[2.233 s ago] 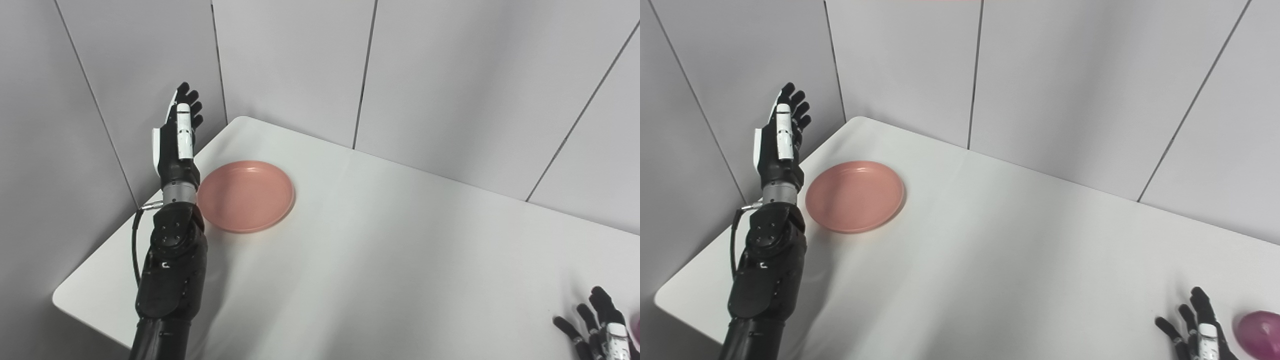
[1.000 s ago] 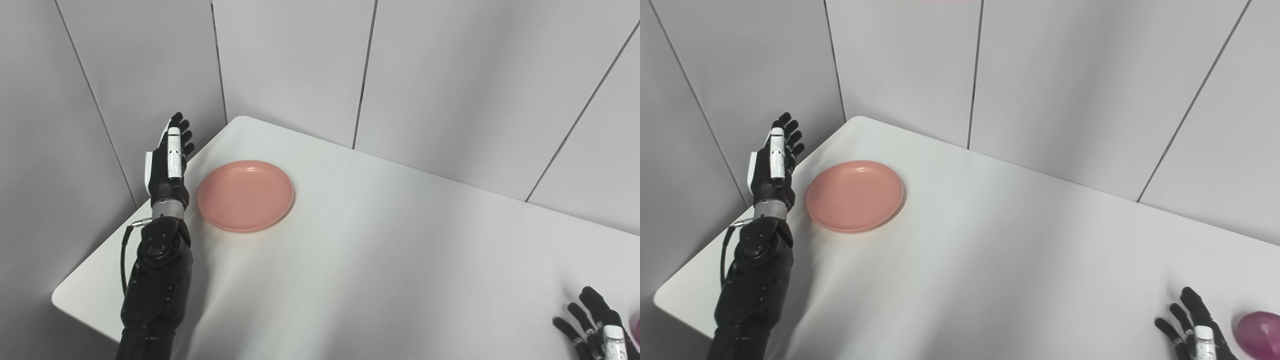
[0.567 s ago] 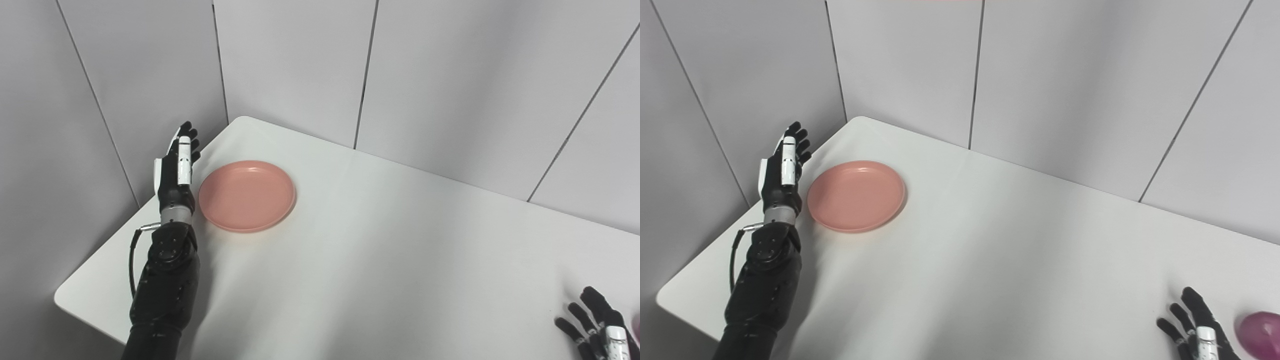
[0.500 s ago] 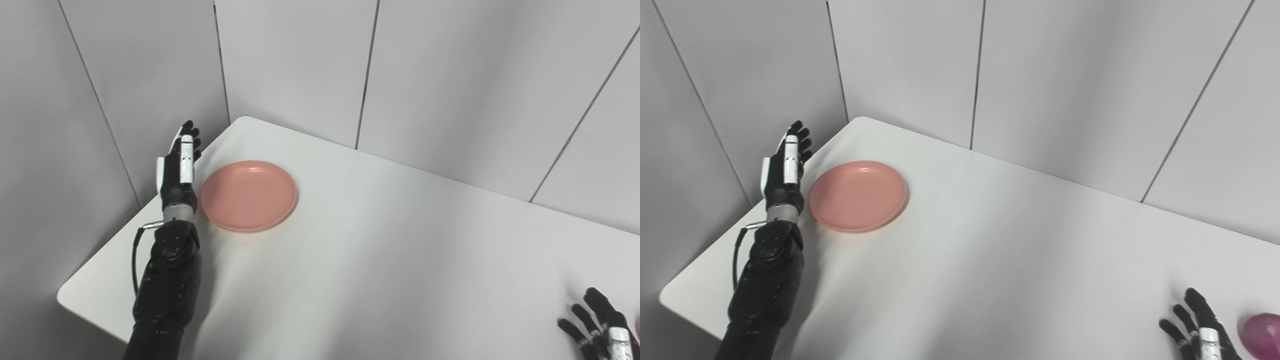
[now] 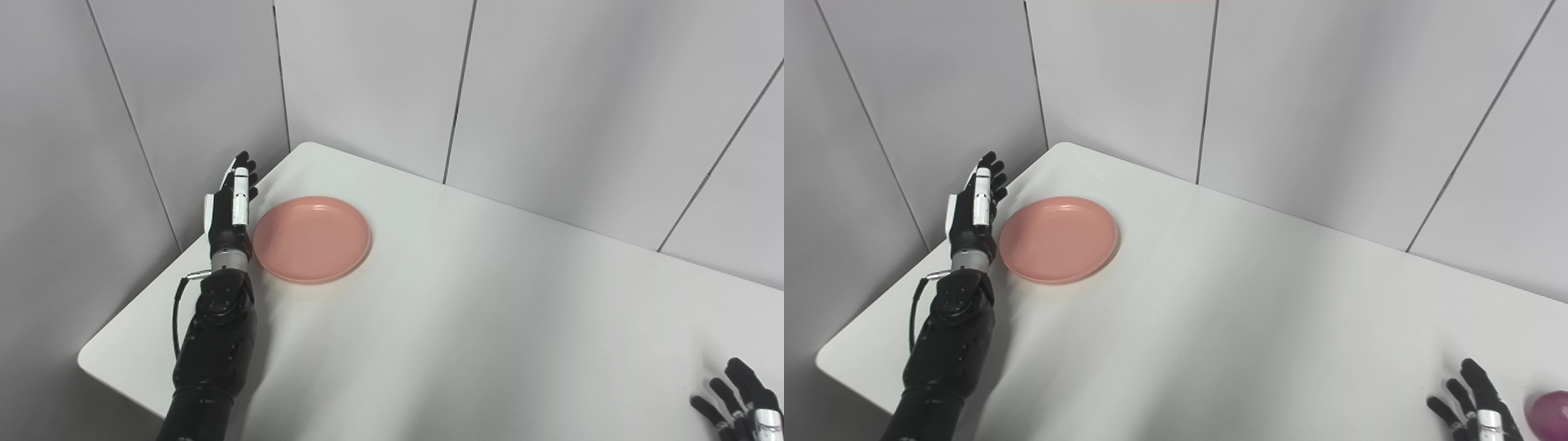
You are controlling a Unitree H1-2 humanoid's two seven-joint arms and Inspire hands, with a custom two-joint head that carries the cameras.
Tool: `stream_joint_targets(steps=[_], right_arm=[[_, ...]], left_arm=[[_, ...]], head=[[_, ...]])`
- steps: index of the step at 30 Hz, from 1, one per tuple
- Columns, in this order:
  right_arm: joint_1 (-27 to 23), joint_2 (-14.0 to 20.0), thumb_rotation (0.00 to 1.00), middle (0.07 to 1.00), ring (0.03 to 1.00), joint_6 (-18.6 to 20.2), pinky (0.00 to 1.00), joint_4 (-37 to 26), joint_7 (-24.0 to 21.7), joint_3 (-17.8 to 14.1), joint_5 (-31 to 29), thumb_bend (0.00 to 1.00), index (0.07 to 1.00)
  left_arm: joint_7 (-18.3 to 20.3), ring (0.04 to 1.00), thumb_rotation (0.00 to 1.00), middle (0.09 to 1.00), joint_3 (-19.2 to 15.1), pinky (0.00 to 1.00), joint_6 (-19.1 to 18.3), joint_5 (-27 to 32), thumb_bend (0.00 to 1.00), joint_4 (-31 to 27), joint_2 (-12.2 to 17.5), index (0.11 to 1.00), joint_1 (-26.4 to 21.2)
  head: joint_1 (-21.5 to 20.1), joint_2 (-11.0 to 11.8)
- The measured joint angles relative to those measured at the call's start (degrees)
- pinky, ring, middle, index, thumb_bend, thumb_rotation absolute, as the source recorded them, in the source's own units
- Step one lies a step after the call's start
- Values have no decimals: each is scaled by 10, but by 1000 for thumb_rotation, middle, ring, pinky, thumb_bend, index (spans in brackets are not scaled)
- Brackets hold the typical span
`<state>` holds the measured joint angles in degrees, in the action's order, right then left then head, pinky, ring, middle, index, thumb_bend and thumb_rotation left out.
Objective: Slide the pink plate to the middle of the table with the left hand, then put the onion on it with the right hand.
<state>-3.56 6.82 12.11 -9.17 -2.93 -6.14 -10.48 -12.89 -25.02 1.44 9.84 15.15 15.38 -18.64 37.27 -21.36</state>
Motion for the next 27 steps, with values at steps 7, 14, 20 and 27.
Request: stream_joint_targets(steps=[7, 14, 20, 27], right_arm=[[0, 2, 801, 924, 904, 0, 805, 0, 0, 0, 0, 863, 863], [0, 3, 806, 925, 909, 0, 823, 0, 0, 0, 0, 857, 863], [0, 4, 799, 935, 921, 0, 848, 0, -1, 0, 0, 882, 870], [0, 4, 793, 944, 931, 0, 877, 0, -1, 0, -1, 885, 878]], left_arm=[[0, 925, 1000, 919, -7, 916, -1, 10, 400, 7, 0, 878, -3], [0, 932, 1000, 923, -10, 925, -4, 14, 397, 21, -1, 881, -6], [0, 939, 1000, 928, -14, 927, -8, 21, 383, 38, 0, 889, -16], [4, 930, 1000, 920, -12, 928, -19, 26, 358, 43, 0, 887, -17]], head=[[1, -1], [3, -1], [3, -1], [3, -1]])
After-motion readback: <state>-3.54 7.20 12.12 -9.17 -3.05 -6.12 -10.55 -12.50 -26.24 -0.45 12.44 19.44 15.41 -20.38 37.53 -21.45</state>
